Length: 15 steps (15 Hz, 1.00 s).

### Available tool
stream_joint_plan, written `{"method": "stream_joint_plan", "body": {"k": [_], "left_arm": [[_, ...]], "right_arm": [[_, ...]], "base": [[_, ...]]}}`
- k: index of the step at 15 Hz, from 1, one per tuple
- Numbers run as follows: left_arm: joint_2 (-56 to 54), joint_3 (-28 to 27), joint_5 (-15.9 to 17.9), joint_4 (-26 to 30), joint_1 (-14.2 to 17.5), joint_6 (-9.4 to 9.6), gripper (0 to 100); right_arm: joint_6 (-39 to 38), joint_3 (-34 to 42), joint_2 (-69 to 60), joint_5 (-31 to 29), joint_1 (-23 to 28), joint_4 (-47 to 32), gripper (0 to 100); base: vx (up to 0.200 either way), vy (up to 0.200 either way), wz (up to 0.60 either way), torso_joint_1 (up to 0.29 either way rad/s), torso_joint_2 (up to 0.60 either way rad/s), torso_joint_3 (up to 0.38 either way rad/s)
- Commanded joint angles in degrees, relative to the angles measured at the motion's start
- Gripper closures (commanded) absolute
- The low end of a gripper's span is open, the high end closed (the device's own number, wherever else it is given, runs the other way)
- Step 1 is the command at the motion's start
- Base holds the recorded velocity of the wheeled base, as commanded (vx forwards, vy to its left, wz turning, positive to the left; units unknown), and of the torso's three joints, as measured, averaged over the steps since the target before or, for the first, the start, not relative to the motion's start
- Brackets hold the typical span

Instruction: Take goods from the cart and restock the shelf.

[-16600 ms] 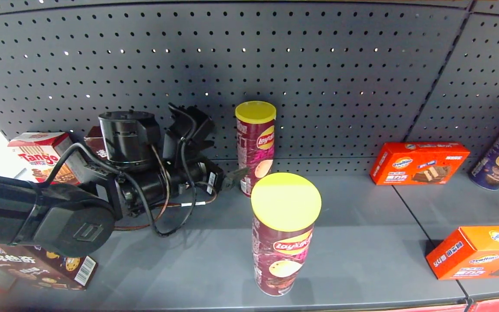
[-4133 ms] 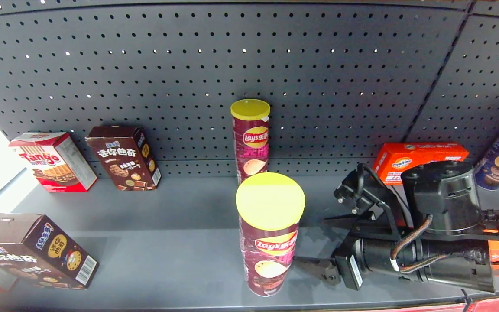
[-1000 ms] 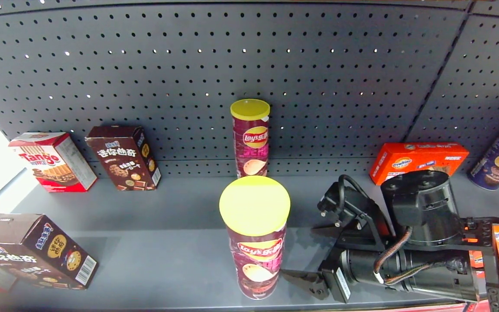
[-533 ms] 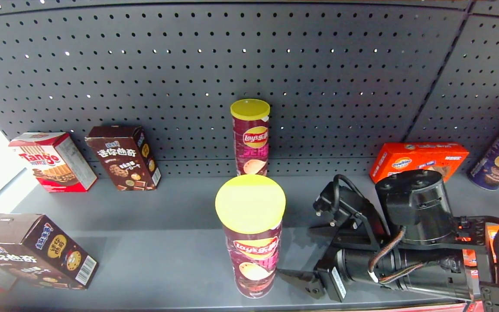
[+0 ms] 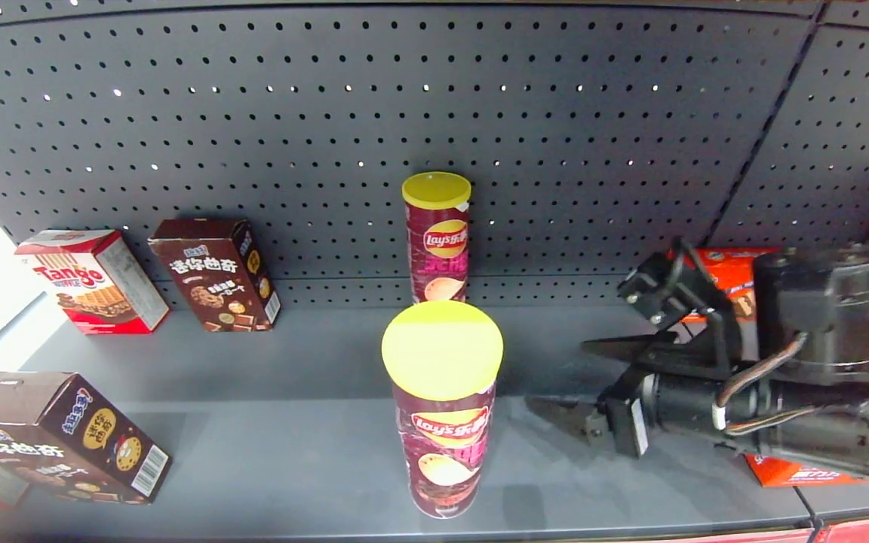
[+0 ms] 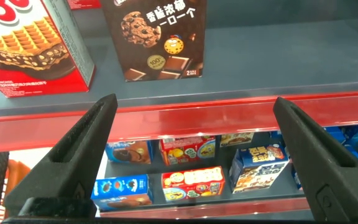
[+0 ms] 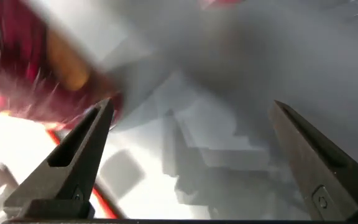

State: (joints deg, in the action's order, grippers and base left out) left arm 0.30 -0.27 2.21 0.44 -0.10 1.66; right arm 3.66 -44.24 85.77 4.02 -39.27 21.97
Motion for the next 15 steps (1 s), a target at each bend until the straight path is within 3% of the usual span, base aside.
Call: {"method": "stream_joint_plan", "body": {"k": [1,5,8,12,14,15], "left_arm": [[0.1,0.0,0.0,0.0,0.0,0.01,0],[0.0,0.0,0.1,0.0,0.0,0.01,0],[0.1,-0.1,0.2,0.1,0.0,0.19,0],[0.1,-0.1,0.1,0.1,0.0,0.19,0],[0.1,0.0,0.1,0.0,0.0,0.19,0],[0.1,-0.1,0.1,0.1,0.0,0.19,0]], "right_arm": [[0.0,1.0,-9.6,0.0,5.4,0.0,0],[0.0,7.9,-25.8,0.2,16.9,-0.3,0],[0.0,17.7,-44.2,0.4,32.8,-0.7,0],[0.7,28.2,-58.9,-1.3,36.7,-0.9,0],[0.6,30.7,-67.1,-1.3,37.0,-7.3,0],[0.5,30.6,-74.3,-0.9,36.7,-16.8,0]], "base": [[0.000,0.000,0.00,0.000,0.00,0.000],[0.000,0.000,0.00,0.000,0.00,0.000],[0.000,0.000,0.00,0.000,0.00,0.000],[0.000,0.000,0.00,0.000,0.00,0.000],[0.000,0.000,0.00,0.000,0.00,0.000],[0.000,0.000,0.00,0.000,0.00,0.000]]}}
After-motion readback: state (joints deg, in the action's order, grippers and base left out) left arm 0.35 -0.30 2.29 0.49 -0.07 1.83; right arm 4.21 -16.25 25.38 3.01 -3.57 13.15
